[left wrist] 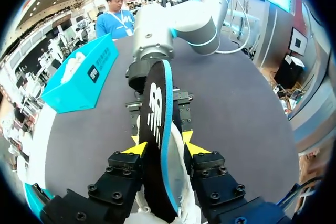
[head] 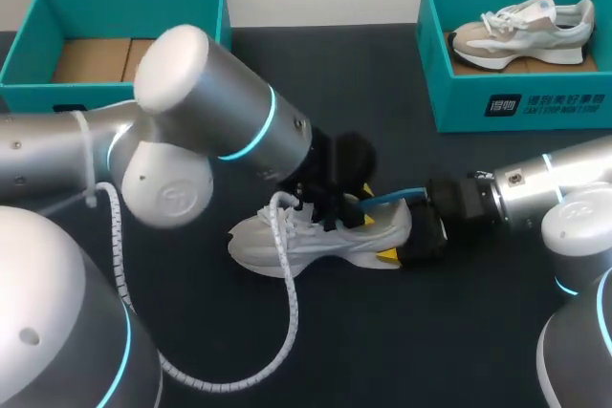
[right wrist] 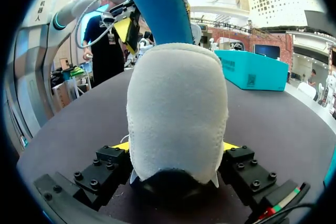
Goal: Take the shoe out of the shoebox, open the shoe tongue, remove and reinsert the insole, then place the shoe into the shoebox
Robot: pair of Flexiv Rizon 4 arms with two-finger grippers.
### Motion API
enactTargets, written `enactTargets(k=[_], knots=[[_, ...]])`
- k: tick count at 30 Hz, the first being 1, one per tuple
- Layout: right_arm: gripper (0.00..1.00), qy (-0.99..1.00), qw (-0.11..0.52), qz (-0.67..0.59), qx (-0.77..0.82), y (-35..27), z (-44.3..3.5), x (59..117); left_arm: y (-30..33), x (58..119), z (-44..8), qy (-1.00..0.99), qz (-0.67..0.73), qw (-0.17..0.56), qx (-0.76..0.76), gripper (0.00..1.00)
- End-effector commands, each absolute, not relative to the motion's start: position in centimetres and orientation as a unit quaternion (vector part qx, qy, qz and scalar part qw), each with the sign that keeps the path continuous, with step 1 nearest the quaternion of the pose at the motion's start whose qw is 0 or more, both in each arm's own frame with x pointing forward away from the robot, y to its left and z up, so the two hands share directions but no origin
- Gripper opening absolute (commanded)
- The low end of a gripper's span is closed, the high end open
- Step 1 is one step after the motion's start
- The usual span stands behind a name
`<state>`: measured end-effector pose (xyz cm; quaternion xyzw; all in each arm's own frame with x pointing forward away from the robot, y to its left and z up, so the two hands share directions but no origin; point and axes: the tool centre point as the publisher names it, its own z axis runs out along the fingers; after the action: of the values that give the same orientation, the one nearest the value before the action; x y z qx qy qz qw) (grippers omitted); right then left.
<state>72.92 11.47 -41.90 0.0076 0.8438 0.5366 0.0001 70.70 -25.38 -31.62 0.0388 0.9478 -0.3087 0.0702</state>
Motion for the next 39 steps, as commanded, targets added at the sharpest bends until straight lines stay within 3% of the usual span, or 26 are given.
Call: enactTargets(k=[1,6,8,11,22,32,39], knots=[[0.0,0.845,0.0,0.535,0.008,11.6,-42.4,73.0,-26.9,70.7,-32.6,0.949,-0.302,0.089,0.035,0.41],[0.0,0.845,0.0,0.535,0.008,11.6,-42.4,73.0,-27.4,71.2,-33.2,0.949,-0.297,0.1,0.03,0.32],[0.0,0.845,0.0,0.535,0.008,11.6,-42.4,73.0,-27.5,71.4,-33.3,0.948,-0.299,0.108,0.019,0.22],[0.0,0.845,0.0,0.535,0.008,11.6,-42.4,73.0,-27.4,71.8,-33.3,0.947,-0.301,0.108,0.01,0.0],[0.0,0.845,0.0,0.535,0.008,11.6,-42.4,73.0,-25.5,71.8,-29.4,0.939,-0.339,0.058,-0.019,0.0],[0.0,0.845,0.0,0.535,0.008,11.6,-42.4,73.0,-25.6,72.3,-21.7,0.894,-0.439,-0.076,-0.046,0.0],[0.0,0.845,0.0,0.535,0.008,11.6,-42.4,73.0,-24.1,72.9,-14.5,0.834,-0.536,-0.118,-0.058,0.0]])
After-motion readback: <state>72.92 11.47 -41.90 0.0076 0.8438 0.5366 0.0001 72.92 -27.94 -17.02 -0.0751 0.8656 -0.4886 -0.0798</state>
